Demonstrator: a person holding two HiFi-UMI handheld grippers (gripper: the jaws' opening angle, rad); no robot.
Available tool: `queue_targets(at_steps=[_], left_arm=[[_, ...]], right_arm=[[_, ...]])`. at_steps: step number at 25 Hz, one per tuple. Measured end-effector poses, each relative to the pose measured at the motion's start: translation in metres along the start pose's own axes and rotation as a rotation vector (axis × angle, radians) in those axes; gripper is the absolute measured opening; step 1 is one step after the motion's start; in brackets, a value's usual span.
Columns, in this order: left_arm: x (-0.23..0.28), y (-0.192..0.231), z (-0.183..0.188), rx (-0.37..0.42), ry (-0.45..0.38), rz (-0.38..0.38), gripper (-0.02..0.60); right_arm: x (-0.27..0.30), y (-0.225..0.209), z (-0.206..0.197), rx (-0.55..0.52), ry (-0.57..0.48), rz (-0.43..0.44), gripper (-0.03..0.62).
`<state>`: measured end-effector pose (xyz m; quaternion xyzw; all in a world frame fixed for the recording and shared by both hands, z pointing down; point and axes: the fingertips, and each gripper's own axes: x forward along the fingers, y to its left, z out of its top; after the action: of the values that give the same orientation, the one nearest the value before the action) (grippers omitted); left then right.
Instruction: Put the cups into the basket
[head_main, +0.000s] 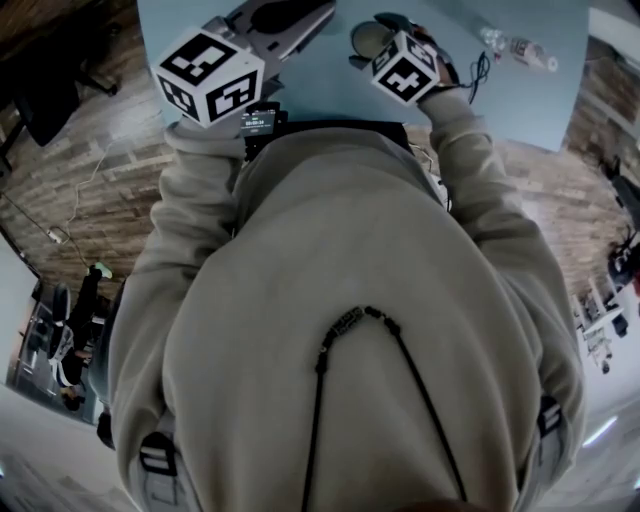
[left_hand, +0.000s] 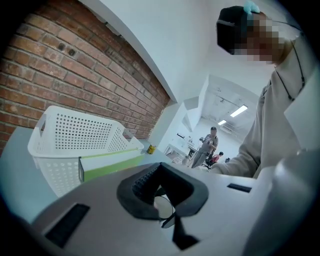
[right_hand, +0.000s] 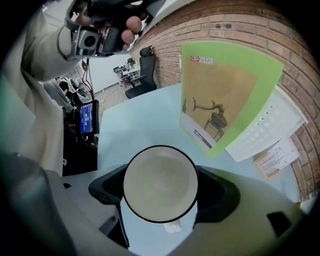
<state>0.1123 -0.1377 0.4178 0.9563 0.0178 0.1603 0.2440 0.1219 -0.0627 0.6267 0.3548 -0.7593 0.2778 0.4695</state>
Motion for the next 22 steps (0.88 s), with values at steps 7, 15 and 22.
queue_targets(at_steps=[7,15,22], left_arm=[[-0.019,-0.004,0.021,0.042,-0.003,0.025,-0.002],[-0.021,-0.028,0.047,0.092,-0.021,0.017,-0.002],[-0.029,-0.025,0.056,0.105,-0.035,0.004,-0.002]], right_arm=[[-0.056,-0.012,0.043,-0.017,-0.083,-0.057,0.4],[-0.136,-0.015,0.085,-0.045,-0.208,-0.108,0.4],[-0.158,-0.014,0.107,-0.056,-0.231,-0.134,0.4]])
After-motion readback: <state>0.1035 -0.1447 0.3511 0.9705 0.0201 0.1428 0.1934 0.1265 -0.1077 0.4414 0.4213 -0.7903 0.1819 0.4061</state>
